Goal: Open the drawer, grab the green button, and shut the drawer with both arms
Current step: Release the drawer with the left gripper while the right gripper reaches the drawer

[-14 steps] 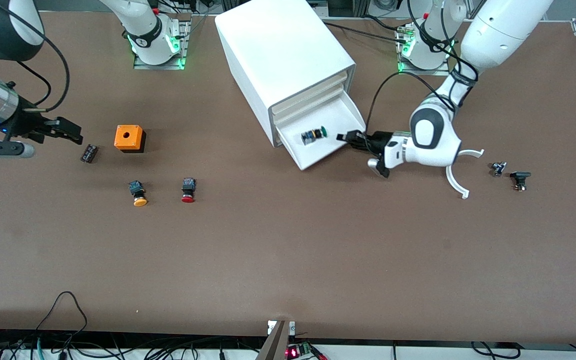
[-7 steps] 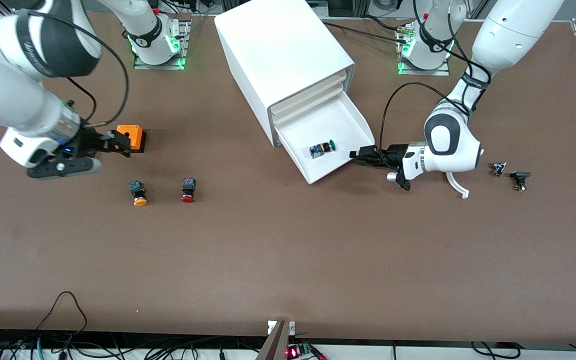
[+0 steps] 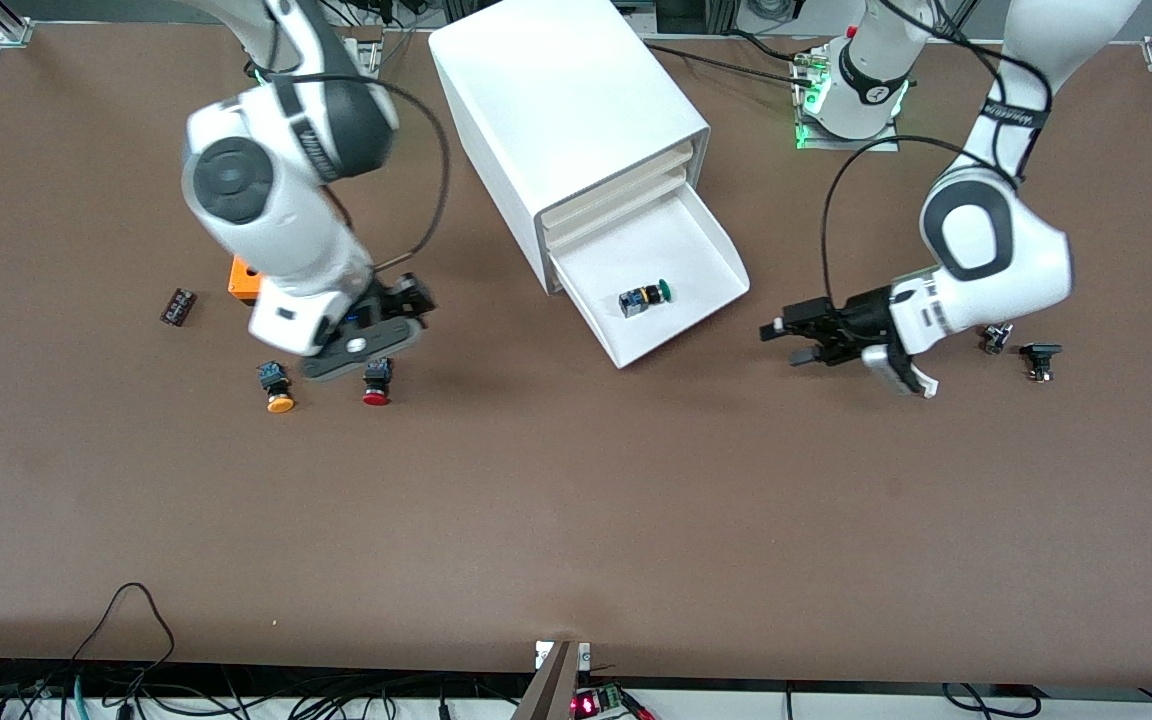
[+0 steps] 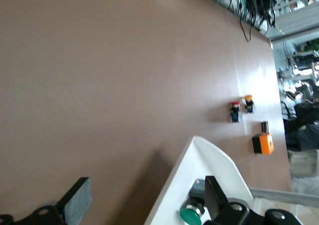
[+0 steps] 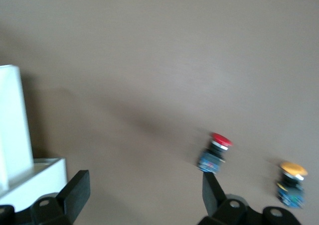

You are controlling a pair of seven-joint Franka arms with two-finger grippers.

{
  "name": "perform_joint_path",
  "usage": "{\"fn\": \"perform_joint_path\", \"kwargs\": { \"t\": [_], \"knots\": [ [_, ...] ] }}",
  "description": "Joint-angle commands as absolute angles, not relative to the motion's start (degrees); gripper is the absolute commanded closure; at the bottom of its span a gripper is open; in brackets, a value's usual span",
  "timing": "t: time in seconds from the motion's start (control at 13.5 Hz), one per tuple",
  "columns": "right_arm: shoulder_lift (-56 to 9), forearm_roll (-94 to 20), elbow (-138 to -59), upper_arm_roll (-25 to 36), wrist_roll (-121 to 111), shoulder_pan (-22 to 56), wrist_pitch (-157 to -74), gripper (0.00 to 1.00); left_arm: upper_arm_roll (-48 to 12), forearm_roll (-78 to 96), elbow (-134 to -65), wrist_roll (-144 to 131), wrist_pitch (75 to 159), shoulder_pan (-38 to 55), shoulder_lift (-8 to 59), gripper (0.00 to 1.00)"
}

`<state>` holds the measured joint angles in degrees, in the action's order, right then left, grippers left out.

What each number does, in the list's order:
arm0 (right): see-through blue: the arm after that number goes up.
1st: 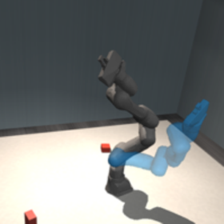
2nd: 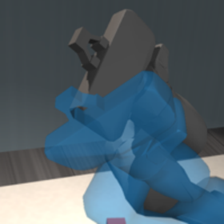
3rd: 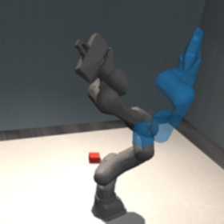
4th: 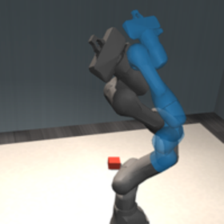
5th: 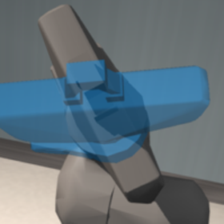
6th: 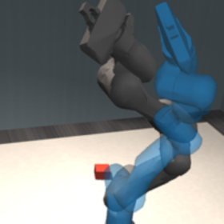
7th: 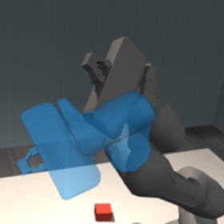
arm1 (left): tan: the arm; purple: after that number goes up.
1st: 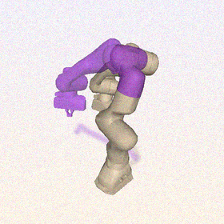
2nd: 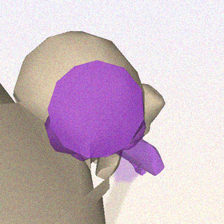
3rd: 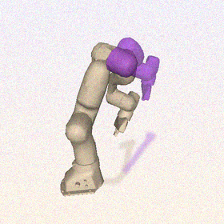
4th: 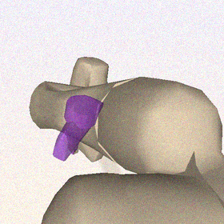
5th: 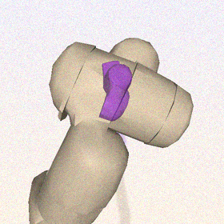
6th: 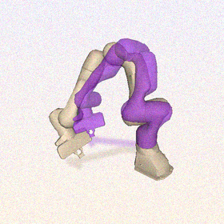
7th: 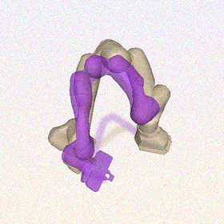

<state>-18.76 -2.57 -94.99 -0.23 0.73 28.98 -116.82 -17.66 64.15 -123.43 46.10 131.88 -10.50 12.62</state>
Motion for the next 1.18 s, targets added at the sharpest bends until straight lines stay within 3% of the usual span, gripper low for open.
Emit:
{"fn": "perform_joint_path", "kwargs": {
  "t": [0.0,0.15,0.37,0.59,0.89,1.11],
  "knots": [
    [-23.45,-3.78,-88.0,0.62,-4.02,35.49,-116.46,0.0,-17.67,54.38,-124.9,45.53,133.24,-13.52,4.68,0.0],
    [-25.91,-3.43,-85.36,0.62,-9.64,39.27,-116.54,0.0,-14.88,37.79,-122.27,45.26,131.93,-14.06,0.2,0.0],
    [-31.36,-3.96,-78.34,-0.08,-24.38,41.83,-116.81,0.0,-10.12,24.91,-112.45,44.04,117.56,-14.06,-1.14,0.0],
    [-35.76,-3.87,-74.18,-3.86,-36.54,42.36,-116.89,0.0,-9.49,10.51,-103.56,31.35,105.94,-12.93,-1.4,0.0],
    [-38.66,-1.85,-73.48,-4.4,-39.89,46.75,-116.81,0.0,-12.03,-5.86,-100.55,2.97,98.02,-6.69,-2.11,0.0],
    [-41.56,-1.5,-71.02,-4.48,-41.84,46.85,-116.72,0.0,-11.69,-5.37,-99.85,-2.82,96.59,-6.59,-2.11,0.0]
  ]
}}
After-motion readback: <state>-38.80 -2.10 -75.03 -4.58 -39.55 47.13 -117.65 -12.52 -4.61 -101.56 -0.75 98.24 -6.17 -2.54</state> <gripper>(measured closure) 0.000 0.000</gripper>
